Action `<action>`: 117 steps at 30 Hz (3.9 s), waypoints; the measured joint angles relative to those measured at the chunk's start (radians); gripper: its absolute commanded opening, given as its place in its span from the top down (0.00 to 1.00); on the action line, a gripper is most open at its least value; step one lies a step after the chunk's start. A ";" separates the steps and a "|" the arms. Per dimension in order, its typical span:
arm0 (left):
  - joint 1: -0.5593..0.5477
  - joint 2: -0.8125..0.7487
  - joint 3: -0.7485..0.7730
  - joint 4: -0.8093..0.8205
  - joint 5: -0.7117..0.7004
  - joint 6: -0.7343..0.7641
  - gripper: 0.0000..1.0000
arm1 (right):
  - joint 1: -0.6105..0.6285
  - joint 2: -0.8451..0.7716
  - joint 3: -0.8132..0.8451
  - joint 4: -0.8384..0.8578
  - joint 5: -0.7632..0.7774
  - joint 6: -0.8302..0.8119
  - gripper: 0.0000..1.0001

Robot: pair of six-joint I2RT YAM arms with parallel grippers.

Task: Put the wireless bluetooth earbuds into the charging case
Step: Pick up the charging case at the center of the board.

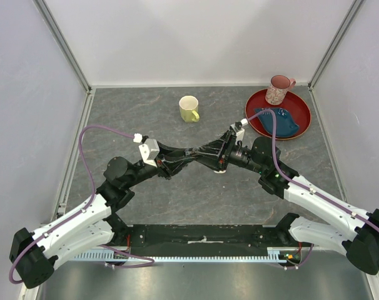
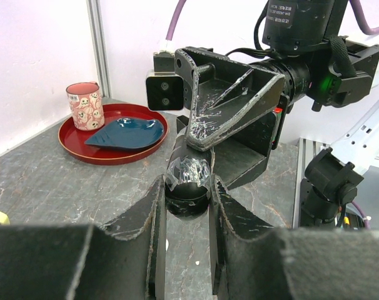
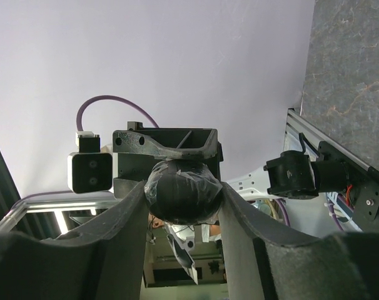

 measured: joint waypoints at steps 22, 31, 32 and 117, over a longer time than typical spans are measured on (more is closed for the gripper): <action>-0.005 0.001 0.000 0.005 0.000 -0.001 0.71 | -0.013 0.000 -0.004 0.014 -0.003 0.000 0.76; -0.005 0.015 -0.022 0.072 0.000 -0.030 0.46 | -0.013 0.000 -0.004 0.048 -0.016 0.004 0.80; -0.005 0.016 -0.034 0.095 -0.001 -0.038 0.46 | -0.013 0.000 -0.004 0.050 -0.018 0.005 0.80; -0.038 0.084 -0.094 0.395 -0.003 -0.171 0.98 | -0.029 -0.117 0.169 -0.334 0.124 -0.462 0.07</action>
